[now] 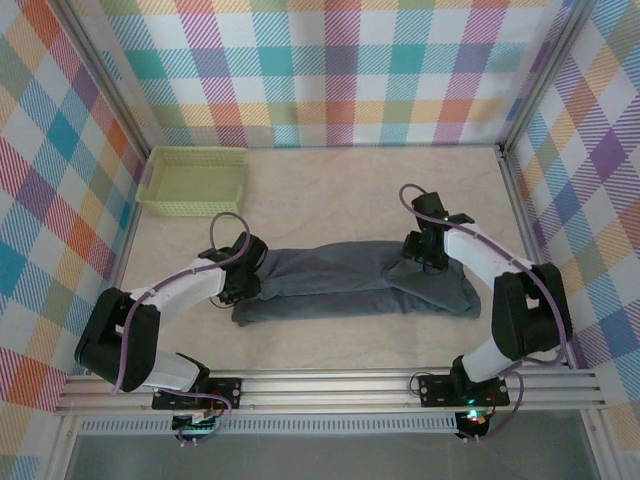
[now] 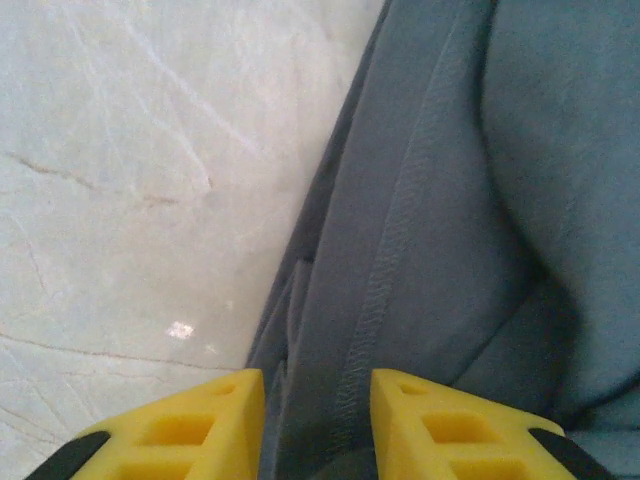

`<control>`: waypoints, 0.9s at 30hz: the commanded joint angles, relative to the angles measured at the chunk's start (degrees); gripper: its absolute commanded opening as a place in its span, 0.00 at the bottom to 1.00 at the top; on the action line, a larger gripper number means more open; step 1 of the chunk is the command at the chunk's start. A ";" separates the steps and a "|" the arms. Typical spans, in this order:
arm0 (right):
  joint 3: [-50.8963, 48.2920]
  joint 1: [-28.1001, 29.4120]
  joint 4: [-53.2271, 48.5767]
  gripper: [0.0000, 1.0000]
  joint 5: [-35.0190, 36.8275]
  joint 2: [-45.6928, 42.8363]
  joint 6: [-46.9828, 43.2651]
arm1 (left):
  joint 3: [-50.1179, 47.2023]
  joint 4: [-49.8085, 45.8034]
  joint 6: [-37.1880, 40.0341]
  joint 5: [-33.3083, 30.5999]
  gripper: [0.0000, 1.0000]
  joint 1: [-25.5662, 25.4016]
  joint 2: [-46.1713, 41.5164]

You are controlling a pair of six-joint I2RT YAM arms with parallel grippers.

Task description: Fold the inside-out t-shirt

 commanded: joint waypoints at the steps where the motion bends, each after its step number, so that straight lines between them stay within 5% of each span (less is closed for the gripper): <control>1: 0.32 0.66 -0.50 0.53 -0.37 1.02 0.73 | 2.41 -2.00 1.22 -1.43 0.35 0.29 1.16; 8: -1.35 1.22 -3.16 0.15 0.58 -2.01 -0.02 | 1.76 -1.62 0.79 -1.57 0.28 0.46 2.52; 12: -3.94 2.79 -7.49 0.02 1.19 -10.39 0.60 | 1.81 -2.65 0.73 -3.80 0.23 0.51 2.74; 20: -10.37 8.93 -17.14 0.02 -0.91 -25.67 6.41 | 2.56 -4.40 0.02 -7.56 0.21 0.51 4.44; 27: -17.04 14.46 -16.84 0.06 -8.30 -29.74 12.33 | 2.68 -4.38 -0.49 -7.68 0.22 0.55 4.09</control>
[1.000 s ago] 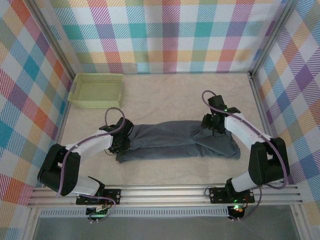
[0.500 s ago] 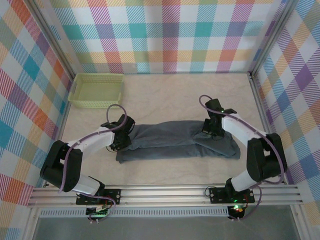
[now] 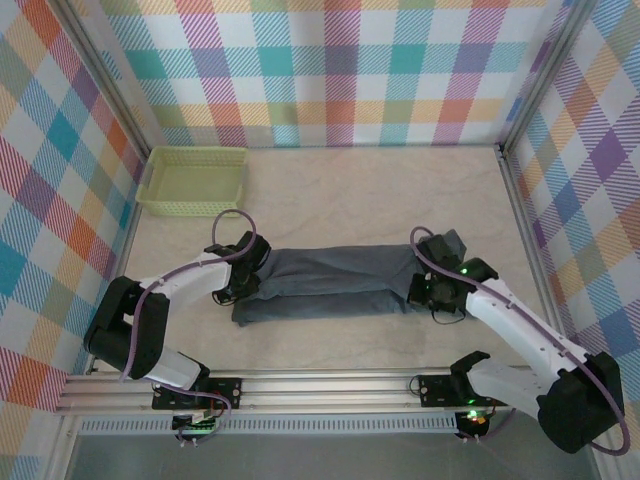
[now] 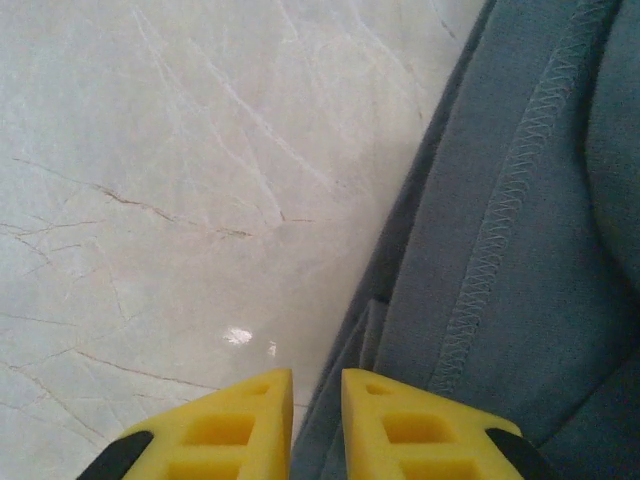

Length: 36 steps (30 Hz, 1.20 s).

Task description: Fold the inside-out t-shirt

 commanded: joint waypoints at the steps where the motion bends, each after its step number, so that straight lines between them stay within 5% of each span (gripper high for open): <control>1: -2.17 1.96 -1.11 0.07 -5.25 0.42 4.19 | 1.24 -1.57 -0.83 -1.58 0.22 0.33 -0.01; 9: 7.69 0.76 -4.92 0.48 5.77 3.97 -1.49 | 2.57 -2.70 0.29 -1.32 0.32 0.33 -0.64; 19: 6.93 -12.82 -3.05 0.51 5.96 6.37 -6.14 | 3.04 -2.88 1.21 3.43 0.47 1.02 -4.88; 36: 1.44 -6.10 0.95 0.53 0.86 6.33 -1.11 | 1.02 4.40 2.03 16.53 0.40 0.87 -2.90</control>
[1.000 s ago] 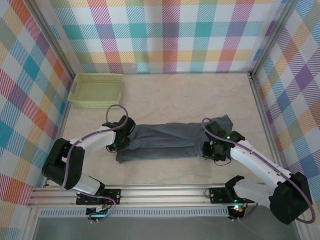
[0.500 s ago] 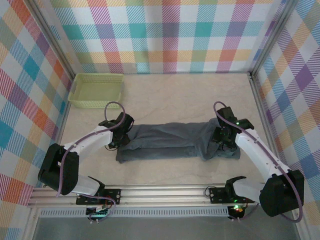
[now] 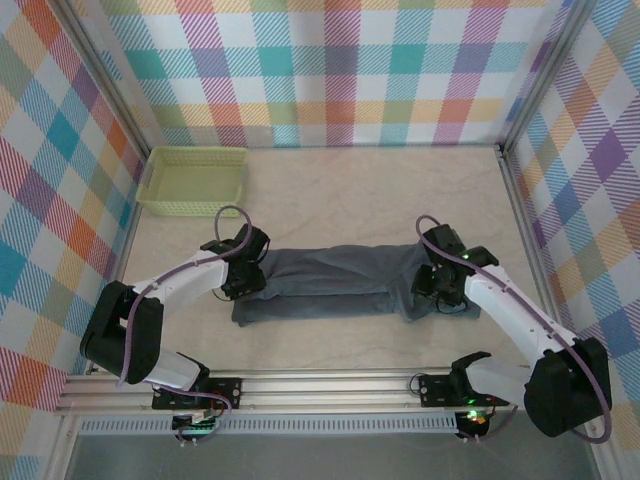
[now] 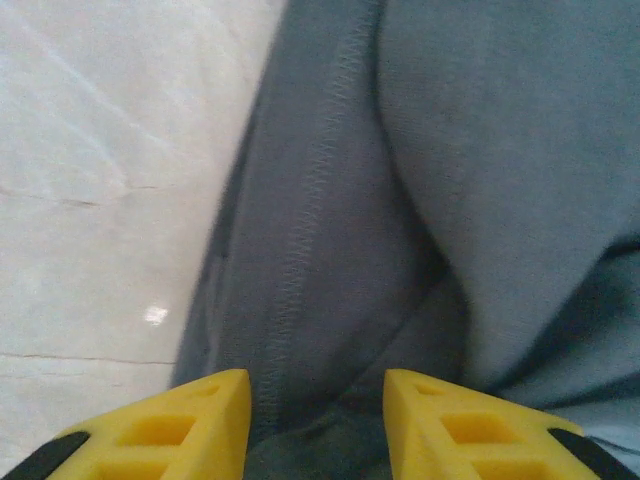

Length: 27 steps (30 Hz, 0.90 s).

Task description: Fold the inside-out t-shirt

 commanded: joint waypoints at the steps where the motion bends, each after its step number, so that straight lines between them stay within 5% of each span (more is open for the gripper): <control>1: -1.96 1.18 1.00 0.53 -0.98 1.01 2.12 | -1.20 2.94 1.90 5.26 0.40 -0.01 -1.22; 10: -2.17 1.64 2.05 0.53 -0.20 2.77 2.10 | -0.20 3.14 6.94 8.83 0.38 -3.94 1.34; 15: -1.22 1.66 2.05 0.54 0.02 3.67 1.79 | 1.58 0.69 8.14 5.34 0.44 -8.56 1.08; 20: -1.20 1.71 2.89 0.54 -0.38 4.43 1.87 | 1.60 0.36 6.67 1.73 0.51 -7.61 1.31; 27: -1.76 1.68 2.69 0.54 -0.14 4.01 1.70 | 3.01 5.03 5.42 3.16 0.46 -4.55 3.86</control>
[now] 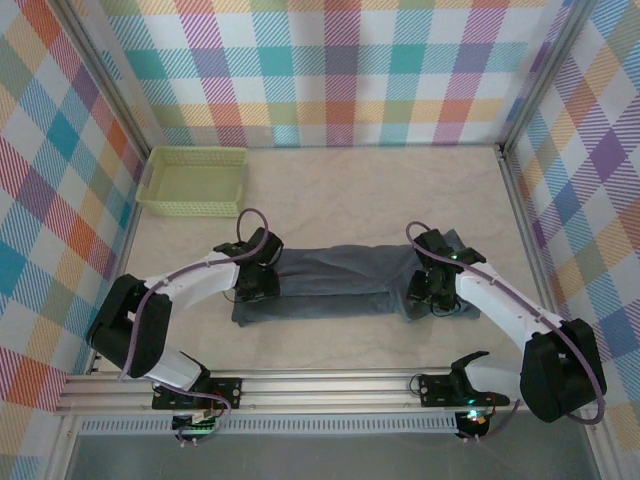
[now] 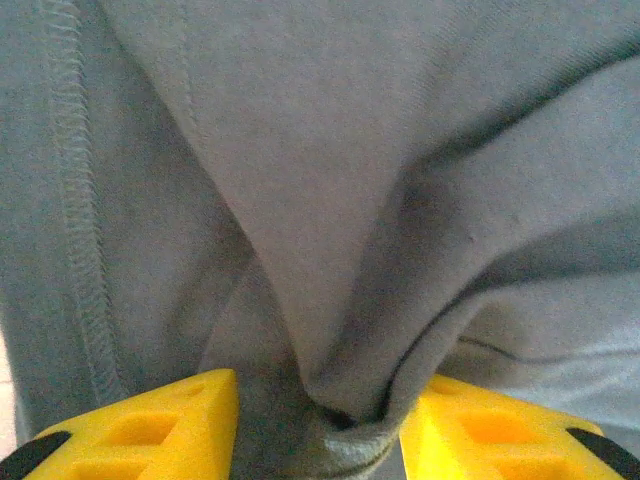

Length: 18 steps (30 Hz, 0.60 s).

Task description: Fold the inside-out t-shirt

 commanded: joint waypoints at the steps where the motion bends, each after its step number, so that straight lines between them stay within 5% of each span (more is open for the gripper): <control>1: 0.37 0.33 -0.15 0.54 0.28 -0.50 0.39 | 2.74 2.41 -0.42 -0.29 0.45 0.65 1.38; 9: -0.51 0.29 0.37 0.54 0.64 -0.71 0.25 | 6.70 0.85 0.22 -3.04 0.18 0.84 5.97; 18: -0.13 0.33 0.19 0.54 1.16 -0.52 -0.01 | 21.45 -17.31 0.80 -36.39 0.00 -4.44 5.34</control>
